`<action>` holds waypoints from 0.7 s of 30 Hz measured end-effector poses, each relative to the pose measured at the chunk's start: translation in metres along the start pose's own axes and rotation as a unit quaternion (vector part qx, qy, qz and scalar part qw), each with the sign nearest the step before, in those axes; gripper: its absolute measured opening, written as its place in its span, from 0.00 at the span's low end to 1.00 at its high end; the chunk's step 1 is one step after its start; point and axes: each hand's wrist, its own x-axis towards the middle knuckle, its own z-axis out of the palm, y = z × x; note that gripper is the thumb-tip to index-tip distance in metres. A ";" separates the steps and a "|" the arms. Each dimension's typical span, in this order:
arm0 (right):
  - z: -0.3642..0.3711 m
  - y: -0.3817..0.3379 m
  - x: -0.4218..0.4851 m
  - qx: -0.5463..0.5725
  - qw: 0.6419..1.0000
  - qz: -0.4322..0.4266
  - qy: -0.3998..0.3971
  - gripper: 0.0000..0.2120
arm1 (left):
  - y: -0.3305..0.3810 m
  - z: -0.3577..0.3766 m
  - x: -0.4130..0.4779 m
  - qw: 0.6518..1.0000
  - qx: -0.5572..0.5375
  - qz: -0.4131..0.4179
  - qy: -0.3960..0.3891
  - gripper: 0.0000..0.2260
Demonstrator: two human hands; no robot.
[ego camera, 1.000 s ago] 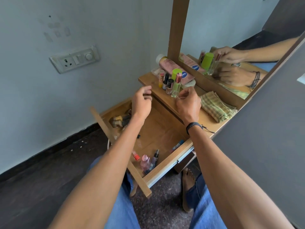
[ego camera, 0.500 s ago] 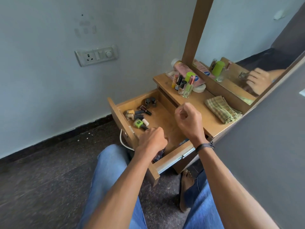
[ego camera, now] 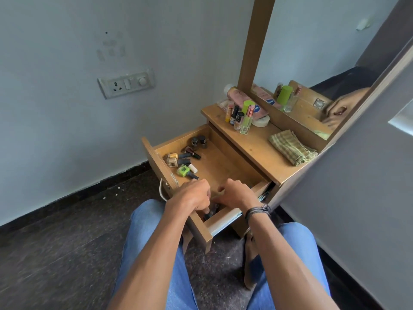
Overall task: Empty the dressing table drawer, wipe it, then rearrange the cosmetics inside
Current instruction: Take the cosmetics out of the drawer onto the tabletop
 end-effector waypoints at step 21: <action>0.031 -0.017 0.004 -0.022 0.990 0.094 0.099 0.13 | -0.010 0.010 0.012 0.994 0.044 0.023 0.097 0.15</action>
